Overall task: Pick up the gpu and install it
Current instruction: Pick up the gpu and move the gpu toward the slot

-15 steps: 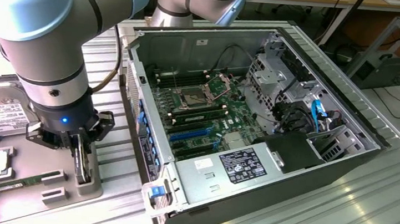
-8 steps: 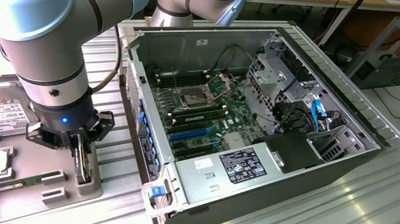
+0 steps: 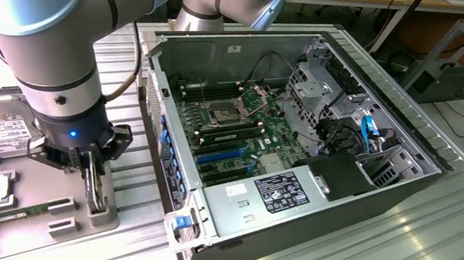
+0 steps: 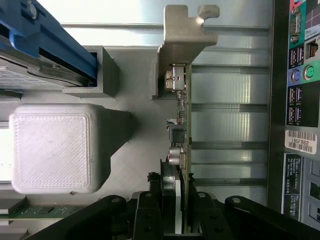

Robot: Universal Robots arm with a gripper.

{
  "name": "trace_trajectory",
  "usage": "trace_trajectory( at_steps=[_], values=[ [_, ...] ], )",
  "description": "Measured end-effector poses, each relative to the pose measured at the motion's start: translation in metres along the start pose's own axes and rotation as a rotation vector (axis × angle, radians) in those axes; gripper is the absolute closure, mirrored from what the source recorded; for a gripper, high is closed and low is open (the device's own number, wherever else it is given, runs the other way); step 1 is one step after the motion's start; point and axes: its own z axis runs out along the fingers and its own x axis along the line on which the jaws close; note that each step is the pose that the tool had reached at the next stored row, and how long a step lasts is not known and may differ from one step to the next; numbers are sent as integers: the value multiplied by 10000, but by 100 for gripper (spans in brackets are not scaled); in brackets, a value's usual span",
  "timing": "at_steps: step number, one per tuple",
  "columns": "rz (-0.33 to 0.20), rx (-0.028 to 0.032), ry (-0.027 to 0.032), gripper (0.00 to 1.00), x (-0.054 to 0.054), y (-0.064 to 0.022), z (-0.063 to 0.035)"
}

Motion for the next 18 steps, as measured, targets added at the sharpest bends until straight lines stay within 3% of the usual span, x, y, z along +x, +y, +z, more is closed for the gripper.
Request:
trace_trajectory(
  at_steps=[18],
  values=[
    [0, -1, -1, 72, -10, 9, -451]
  ],
)
